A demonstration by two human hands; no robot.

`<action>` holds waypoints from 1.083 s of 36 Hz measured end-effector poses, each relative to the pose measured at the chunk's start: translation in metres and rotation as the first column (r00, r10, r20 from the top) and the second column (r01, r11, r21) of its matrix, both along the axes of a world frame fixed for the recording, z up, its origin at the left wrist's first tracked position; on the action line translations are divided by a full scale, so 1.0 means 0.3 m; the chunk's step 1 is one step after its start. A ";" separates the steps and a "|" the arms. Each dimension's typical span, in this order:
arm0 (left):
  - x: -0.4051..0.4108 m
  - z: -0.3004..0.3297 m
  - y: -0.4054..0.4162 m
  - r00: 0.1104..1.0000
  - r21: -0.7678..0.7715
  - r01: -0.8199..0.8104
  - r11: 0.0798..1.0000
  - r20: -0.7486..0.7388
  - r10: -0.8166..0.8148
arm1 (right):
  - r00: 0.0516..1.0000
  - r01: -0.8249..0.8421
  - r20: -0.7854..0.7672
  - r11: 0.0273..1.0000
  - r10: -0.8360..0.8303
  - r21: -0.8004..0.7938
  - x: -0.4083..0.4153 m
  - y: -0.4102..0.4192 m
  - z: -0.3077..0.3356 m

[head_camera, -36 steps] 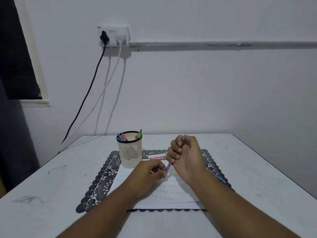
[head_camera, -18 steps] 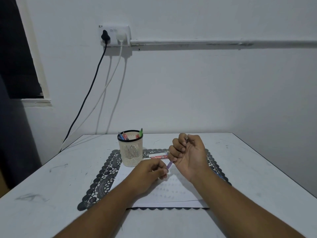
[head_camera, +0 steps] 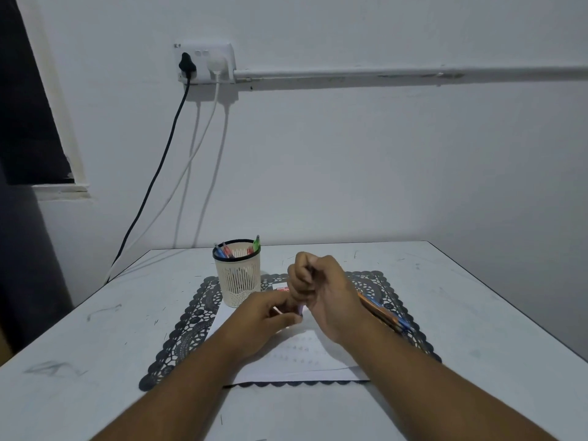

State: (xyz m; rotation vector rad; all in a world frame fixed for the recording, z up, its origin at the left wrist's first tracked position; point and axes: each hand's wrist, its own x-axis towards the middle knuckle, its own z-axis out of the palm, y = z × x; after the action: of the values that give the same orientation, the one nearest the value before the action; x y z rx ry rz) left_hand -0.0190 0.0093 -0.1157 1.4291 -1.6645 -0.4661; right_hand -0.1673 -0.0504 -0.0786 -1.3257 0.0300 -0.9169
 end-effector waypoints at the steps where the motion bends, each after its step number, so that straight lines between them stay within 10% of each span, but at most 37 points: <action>1: 0.000 -0.001 -0.001 1.000 -0.006 0.012 1.000 -0.004 -0.012 | 1.000 -0.002 0.018 0.999 0.001 0.038 -0.005 -0.006 0.002; 15: -0.032 -0.031 -0.011 0.908 0.024 0.055 0.998 -0.418 -0.040 | 0.976 -0.106 0.219 0.885 0.005 0.453 -0.047 -0.089 0.005; 39: -0.045 -0.022 -0.009 0.900 0.048 0.025 0.999 -0.435 -0.002 | 0.974 -0.121 0.227 0.878 0.015 0.462 -0.052 -0.104 -0.004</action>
State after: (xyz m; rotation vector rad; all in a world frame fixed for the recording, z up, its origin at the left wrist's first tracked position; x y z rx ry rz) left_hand -0.0324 0.0066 -0.1223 1.2376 -1.3064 -0.7809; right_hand -0.1828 -0.0817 -0.0798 -0.7606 0.0356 -0.9177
